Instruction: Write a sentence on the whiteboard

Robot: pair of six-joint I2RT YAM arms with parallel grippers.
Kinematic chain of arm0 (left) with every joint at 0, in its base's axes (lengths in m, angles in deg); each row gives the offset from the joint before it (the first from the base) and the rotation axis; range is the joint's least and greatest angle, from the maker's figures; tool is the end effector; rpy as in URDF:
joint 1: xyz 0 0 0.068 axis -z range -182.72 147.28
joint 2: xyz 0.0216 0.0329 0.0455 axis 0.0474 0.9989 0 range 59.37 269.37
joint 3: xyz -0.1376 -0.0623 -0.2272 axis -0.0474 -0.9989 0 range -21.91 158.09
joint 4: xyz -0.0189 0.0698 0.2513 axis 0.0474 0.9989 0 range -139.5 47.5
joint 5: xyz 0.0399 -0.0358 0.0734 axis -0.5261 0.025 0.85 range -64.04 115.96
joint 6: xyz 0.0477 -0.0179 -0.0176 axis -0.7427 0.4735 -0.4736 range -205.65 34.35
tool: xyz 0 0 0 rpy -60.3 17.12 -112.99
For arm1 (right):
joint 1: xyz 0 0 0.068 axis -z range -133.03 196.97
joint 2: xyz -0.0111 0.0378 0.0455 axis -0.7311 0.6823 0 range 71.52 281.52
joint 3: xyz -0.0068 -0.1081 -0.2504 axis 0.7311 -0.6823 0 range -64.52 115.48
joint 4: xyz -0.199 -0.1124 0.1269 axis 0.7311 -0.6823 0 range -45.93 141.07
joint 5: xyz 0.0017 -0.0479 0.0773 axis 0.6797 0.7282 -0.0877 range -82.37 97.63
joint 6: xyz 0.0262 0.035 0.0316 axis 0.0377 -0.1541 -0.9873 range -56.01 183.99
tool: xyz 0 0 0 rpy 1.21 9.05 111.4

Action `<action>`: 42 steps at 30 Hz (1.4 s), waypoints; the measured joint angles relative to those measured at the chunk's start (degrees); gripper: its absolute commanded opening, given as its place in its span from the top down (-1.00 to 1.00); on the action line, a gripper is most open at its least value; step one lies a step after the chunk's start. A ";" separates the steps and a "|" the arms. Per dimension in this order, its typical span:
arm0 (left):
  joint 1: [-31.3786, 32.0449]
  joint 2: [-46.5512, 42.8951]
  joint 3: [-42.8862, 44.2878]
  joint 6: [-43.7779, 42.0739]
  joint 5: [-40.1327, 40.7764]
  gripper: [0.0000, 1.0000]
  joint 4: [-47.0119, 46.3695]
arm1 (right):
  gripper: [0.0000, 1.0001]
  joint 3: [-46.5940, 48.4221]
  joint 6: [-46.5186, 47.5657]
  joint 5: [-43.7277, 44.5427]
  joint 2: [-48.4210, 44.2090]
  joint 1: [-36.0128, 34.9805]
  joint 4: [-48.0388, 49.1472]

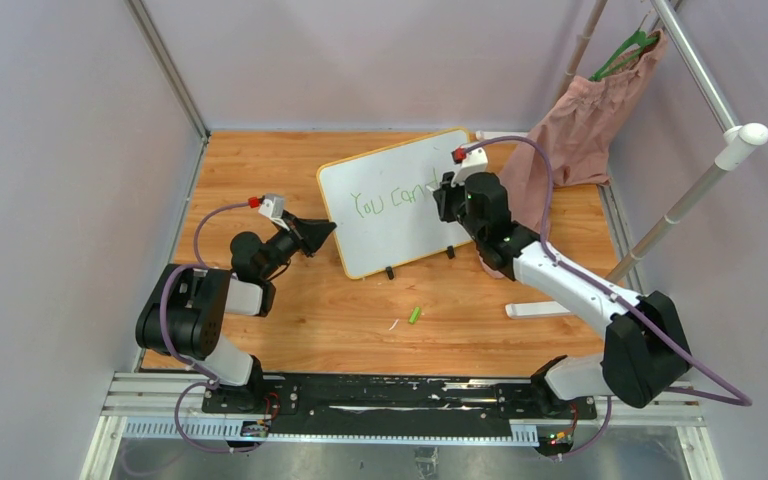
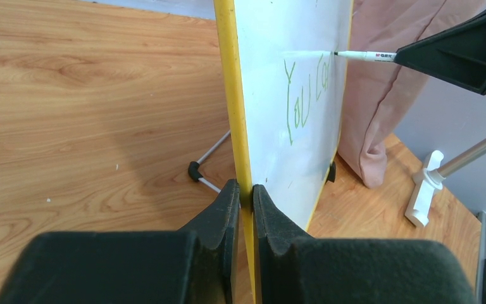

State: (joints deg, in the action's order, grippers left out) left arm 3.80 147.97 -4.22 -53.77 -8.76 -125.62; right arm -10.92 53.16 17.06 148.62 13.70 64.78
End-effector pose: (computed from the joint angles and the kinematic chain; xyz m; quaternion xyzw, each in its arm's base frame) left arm 0.2492 -0.0488 0.1749 0.0737 0.6762 -0.4218 0.5995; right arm 0.2684 0.1692 0.3096 -0.0964 0.7580 0.1828 0.6186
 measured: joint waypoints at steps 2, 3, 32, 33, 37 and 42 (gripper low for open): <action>0.00 0.00 0.00 0.02 0.00 1.00 0.00 | 1.00 -0.02 0.00 0.00 0.00 -0.31 0.00; 0.00 -0.02 0.00 0.00 0.00 1.00 0.00 | 1.00 -0.11 -0.02 0.00 0.00 -0.46 0.04; 0.00 -0.04 0.00 0.00 0.00 1.00 0.04 | 1.00 -3.58 1.33 3.15 -1.97 0.22 -0.66; 0.00 -0.04 0.00 0.00 0.00 1.00 0.04 | 1.00 -3.56 1.36 3.19 -1.97 0.31 -0.72; 0.00 -0.04 0.00 0.00 0.00 1.00 0.04 | 1.00 -3.56 1.42 3.23 -1.97 0.57 -0.90; 0.00 -0.04 0.00 0.00 0.00 1.00 0.07 | 1.00 -3.06 1.46 3.23 -1.97 0.76 -1.36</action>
State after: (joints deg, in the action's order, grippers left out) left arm 3.80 147.93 -4.22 -53.77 -8.76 -125.55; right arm -13.98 54.62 20.29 146.65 14.46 63.43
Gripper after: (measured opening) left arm 0.131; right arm 0.149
